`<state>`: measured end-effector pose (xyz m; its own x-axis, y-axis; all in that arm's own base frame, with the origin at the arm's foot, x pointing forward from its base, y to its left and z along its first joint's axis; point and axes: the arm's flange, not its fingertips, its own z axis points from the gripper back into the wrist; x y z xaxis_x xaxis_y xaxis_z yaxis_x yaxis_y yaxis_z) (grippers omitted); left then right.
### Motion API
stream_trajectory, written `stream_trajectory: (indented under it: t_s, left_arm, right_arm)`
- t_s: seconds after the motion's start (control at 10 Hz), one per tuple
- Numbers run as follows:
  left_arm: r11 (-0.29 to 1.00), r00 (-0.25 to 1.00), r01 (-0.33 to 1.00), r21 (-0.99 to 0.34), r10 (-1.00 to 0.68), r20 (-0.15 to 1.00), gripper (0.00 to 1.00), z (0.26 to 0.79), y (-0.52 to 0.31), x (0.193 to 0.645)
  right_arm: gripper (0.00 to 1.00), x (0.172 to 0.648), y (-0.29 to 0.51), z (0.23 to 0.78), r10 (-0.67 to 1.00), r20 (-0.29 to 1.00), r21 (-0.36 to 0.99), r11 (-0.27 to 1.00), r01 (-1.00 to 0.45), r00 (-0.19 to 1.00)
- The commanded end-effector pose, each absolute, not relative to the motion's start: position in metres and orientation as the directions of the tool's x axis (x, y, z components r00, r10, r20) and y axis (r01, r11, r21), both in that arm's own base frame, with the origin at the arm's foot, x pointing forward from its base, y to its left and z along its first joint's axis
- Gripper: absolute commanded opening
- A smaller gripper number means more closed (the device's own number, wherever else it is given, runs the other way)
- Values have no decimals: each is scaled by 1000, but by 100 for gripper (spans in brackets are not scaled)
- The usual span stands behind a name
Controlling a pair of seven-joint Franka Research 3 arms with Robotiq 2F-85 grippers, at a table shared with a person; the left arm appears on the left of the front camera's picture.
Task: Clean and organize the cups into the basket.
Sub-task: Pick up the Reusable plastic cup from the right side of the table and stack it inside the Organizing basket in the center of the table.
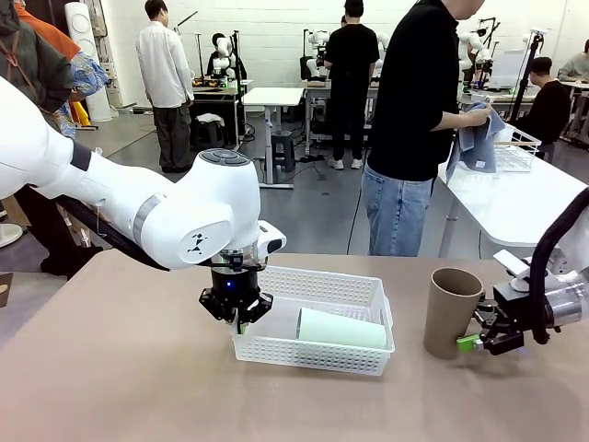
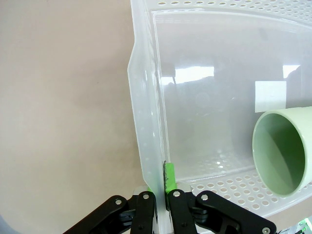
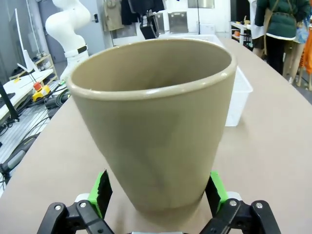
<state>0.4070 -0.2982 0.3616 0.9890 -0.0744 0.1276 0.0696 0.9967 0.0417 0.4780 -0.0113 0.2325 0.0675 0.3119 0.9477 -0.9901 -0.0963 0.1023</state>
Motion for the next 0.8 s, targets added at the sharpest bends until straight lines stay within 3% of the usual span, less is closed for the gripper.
stream_trajectory:
  t_s: [0.0, 0.6, 0.7]
  left_arm:
    - [996, 988, 74, 44, -79, 135, 0, 363, -299, 406]
    - [996, 988, 74, 44, -79, 135, 0, 363, -299, 406]
    - [996, 988, 74, 44, -79, 135, 0, 363, -299, 406]
  right_arm:
    - [100, 477, 3, 228, 348, 936, 100, -131, -986, 49]
    - [100, 477, 23, 223, 344, 937, 117, -128, -985, 67]
    - [100, 475, 22, 222, 340, 939, 109, -172, -979, 45]
